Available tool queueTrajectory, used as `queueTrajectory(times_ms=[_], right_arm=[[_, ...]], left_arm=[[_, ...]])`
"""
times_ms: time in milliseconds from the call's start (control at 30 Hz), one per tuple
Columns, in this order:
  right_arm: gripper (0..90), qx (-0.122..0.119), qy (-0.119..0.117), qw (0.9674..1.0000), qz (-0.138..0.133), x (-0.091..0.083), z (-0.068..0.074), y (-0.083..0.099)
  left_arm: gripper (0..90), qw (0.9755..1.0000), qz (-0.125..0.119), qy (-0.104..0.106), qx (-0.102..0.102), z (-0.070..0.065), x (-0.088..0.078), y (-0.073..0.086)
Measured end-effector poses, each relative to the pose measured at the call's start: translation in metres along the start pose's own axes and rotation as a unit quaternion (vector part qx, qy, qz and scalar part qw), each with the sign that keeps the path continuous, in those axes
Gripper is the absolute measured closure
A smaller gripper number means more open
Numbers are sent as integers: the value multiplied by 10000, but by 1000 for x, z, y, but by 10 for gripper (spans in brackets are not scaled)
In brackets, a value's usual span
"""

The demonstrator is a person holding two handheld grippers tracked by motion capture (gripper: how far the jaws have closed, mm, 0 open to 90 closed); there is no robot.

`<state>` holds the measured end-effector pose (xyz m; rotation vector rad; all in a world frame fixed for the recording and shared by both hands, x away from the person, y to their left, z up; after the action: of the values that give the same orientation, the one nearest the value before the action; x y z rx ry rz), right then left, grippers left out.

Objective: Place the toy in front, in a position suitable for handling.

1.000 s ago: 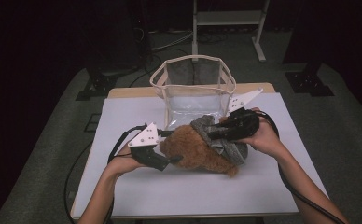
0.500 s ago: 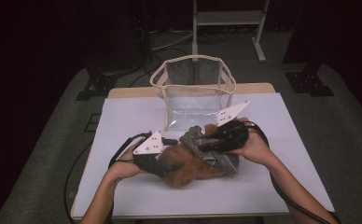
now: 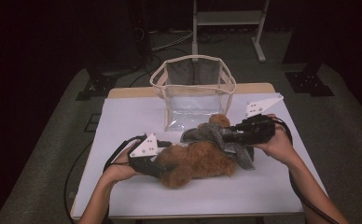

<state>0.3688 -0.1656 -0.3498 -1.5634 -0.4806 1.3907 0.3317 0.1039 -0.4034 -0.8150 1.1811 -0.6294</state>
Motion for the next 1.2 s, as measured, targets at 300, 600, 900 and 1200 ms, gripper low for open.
queueTrajectory(times_ms=[300, 600, 900, 1200], right_arm=[[695, 226, 400, 9989, 17, -44, -10, 23], [695, 465, 805, 9955, 152, -70, -25, 45], [691, 341, 426, 9976, 437, -5, -26, 43], [694, 258, -40, 9983, 529, 37, -10, 34]], left_arm=[[276, 10000, 32, -40, 40, 3, -1, -1], [277, 9998, 105, -162, 30, 13, -4, -2], [278, 9996, -90, -153, 199, 4, -12, -12], [278, 9989, 346, -132, 293, 0, -3, 10]])
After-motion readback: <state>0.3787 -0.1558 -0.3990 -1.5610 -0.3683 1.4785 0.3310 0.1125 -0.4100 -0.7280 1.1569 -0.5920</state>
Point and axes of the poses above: each handheld gripper's, and its own axes: x roughly forward along the jaws, y roughly out of its underside, z roughly to its left, the point moved 6 cm from there along x, roughly forward along the jaws, and after that the axes turned 3 degrees about y, right-handed, at the moved point
